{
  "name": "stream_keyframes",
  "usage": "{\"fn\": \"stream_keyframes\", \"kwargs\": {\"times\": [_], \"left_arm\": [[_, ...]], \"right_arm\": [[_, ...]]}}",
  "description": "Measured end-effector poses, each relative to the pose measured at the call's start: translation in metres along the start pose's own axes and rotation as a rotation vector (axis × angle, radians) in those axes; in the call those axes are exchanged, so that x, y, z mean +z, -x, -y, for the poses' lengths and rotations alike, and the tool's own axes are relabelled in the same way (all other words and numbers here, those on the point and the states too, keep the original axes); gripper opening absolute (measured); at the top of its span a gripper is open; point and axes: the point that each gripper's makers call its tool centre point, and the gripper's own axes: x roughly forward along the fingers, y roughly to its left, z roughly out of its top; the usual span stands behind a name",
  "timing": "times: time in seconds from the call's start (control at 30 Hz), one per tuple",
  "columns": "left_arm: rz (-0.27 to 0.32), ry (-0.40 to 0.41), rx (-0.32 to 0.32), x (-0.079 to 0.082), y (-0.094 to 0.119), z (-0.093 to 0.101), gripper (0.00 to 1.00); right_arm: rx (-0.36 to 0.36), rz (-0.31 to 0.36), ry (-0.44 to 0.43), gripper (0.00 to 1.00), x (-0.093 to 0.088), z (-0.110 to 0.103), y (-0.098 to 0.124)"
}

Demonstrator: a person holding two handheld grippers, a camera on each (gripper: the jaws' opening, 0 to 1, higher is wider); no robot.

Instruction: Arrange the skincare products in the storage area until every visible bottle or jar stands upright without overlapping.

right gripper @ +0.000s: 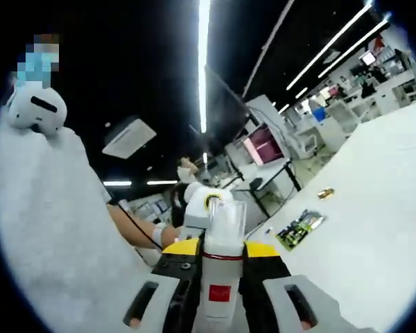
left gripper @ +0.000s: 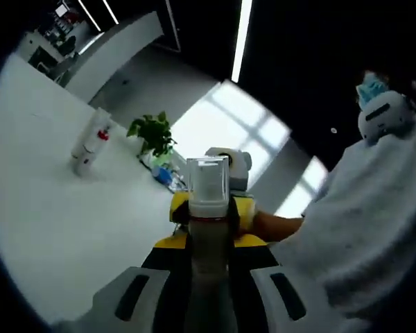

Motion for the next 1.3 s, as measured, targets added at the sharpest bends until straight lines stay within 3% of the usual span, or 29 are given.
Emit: {"fn": "stream_keyframes", "kwargs": {"times": [0.03, 0.07, 0.13, 0.17, 0.23, 0.3, 0.37, 0.47, 0.53, 0.63, 0.73, 0.93, 1.03, 1.07, 1.13, 1.2, 1.3], "left_arm": [[-0.005, -0.005, -0.002, 0.001, -0.001, 0.0, 0.16], [-0.009, -0.03, 0.006, 0.003, -0.001, -0.002, 0.16], [0.003, -0.053, 0.077, 0.01, -0.004, -0.017, 0.17], [-0.017, -0.07, 0.093, 0.01, -0.008, -0.019, 0.18], [-0.036, -0.16, 0.18, 0.014, -0.015, -0.033, 0.2], [-0.068, -0.245, 0.216, 0.018, -0.026, -0.036, 0.21], [-0.104, -0.277, 0.239, 0.018, -0.036, -0.038, 0.23], [-0.1, -0.286, 0.267, 0.024, -0.051, -0.04, 0.25], [-0.084, -0.292, 0.276, 0.031, -0.054, -0.04, 0.23], [-0.096, -0.224, 0.288, 0.036, -0.054, -0.043, 0.2], [-0.143, -0.301, 0.303, 0.036, -0.053, -0.043, 0.2], [-0.168, -0.328, 0.299, 0.038, -0.046, -0.044, 0.19], [-0.16, -0.324, 0.267, 0.041, -0.041, -0.038, 0.19], [-0.125, -0.276, 0.221, 0.044, -0.042, -0.031, 0.19], [-0.121, -0.285, 0.229, 0.046, -0.037, -0.033, 0.19], [-0.118, -0.279, 0.224, 0.046, -0.034, -0.032, 0.19], [-0.111, -0.262, 0.198, 0.045, -0.032, -0.028, 0.19]], "right_arm": [[-0.054, 0.015, 0.028, 0.14, 0.002, 0.008, 0.002], [-0.063, 0.03, 0.018, 0.14, 0.004, 0.008, 0.003], [-0.185, 0.081, 0.01, 0.13, 0.011, 0.025, 0.007], [-0.226, 0.075, 0.007, 0.13, 0.011, 0.03, 0.009], [-0.355, 0.091, 0.041, 0.13, 0.017, 0.045, 0.015], [-0.434, 0.079, 0.085, 0.13, 0.024, 0.051, 0.02], [-0.491, 0.086, 0.12, 0.13, 0.032, 0.054, 0.026], [-0.549, 0.153, 0.141, 0.13, 0.051, 0.054, 0.034], [-0.597, 0.161, 0.177, 0.13, 0.058, 0.056, 0.04], [-0.62, 0.192, 0.17, 0.13, 0.063, 0.055, 0.046], [-0.608, 0.199, 0.169, 0.13, 0.062, 0.055, 0.047], [-0.57, 0.203, 0.187, 0.14, 0.064, 0.053, 0.04], [-0.525, 0.173, 0.236, 0.16, 0.065, 0.047, 0.035], [-0.504, 0.167, 0.237, 0.19, 0.065, 0.046, 0.033], [-0.495, 0.16, 0.23, 0.22, 0.063, 0.047, 0.033], [-0.481, 0.133, 0.286, 0.25, 0.062, 0.044, 0.031], [-0.416, 0.107, 0.269, 0.22, 0.056, 0.036, 0.026]]}}
